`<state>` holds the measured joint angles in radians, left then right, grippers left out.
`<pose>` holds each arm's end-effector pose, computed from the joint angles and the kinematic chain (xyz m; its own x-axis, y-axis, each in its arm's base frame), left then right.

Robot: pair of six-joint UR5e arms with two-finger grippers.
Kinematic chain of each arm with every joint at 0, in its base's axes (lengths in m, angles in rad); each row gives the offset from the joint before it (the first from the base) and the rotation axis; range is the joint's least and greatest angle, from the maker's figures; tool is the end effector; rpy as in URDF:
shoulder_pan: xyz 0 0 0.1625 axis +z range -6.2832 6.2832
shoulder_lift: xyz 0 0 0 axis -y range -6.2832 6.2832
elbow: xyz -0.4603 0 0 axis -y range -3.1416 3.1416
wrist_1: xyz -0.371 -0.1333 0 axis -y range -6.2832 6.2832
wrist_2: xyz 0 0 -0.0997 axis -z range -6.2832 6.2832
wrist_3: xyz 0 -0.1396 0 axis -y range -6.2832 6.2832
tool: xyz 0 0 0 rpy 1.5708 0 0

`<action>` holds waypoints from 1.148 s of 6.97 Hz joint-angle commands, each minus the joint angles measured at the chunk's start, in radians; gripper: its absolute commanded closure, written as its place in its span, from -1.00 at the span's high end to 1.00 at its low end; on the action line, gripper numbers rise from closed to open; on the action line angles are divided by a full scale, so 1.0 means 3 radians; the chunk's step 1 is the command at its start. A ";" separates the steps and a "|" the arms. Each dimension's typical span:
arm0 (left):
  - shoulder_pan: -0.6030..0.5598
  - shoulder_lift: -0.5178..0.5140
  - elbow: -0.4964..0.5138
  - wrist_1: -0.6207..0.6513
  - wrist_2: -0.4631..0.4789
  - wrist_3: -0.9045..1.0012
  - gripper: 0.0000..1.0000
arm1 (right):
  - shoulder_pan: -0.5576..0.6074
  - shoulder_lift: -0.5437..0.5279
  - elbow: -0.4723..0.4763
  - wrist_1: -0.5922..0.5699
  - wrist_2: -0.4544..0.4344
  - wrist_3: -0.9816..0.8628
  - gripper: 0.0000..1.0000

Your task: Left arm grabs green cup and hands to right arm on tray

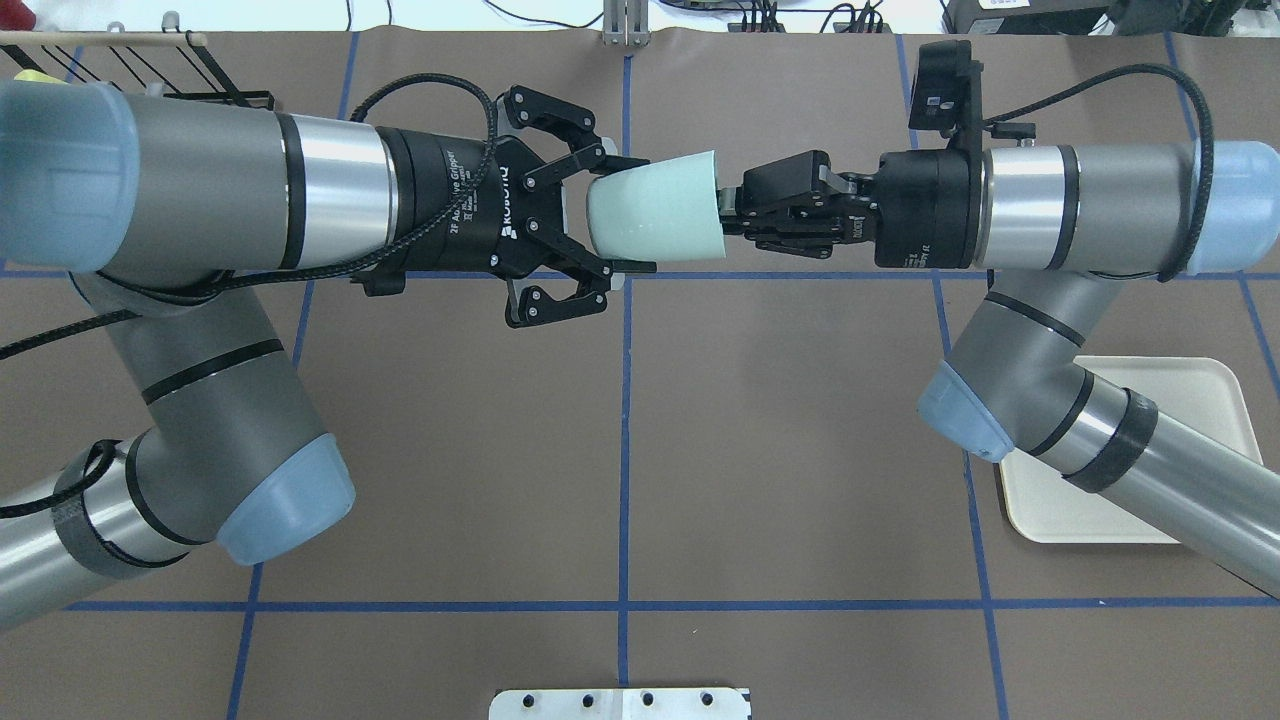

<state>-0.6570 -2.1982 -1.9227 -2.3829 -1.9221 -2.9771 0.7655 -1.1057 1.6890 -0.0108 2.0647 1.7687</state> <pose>0.4097 -0.4237 0.1012 -0.3318 -0.9139 -0.2341 -0.1206 0.2872 -0.9503 -0.3612 -0.4402 0.2192 -0.4464 -0.1889 0.8746 -0.2397 0.9670 0.0865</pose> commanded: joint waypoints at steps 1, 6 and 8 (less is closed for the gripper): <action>-0.0004 0.0000 0.0002 -0.0003 0.0000 0.0004 -0.59 | 0.0000 -0.0006 -0.0010 0.0000 0.0000 0.0000 -0.49; -0.0004 0.0010 0.0012 -0.0003 0.0005 0.0024 0.78 | 0.0000 -0.0011 -0.0010 0.0000 0.0000 0.0005 -1.00; -0.0004 0.0026 0.0012 -0.0039 0.0005 0.0029 1.00 | 0.0000 -0.0011 -0.0010 0.0000 0.0000 0.0005 -1.00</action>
<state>-0.6580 -2.1935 -1.9192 -2.3865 -1.9206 -2.9697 0.7653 -1.1089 1.6858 -0.0109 2.0647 1.7702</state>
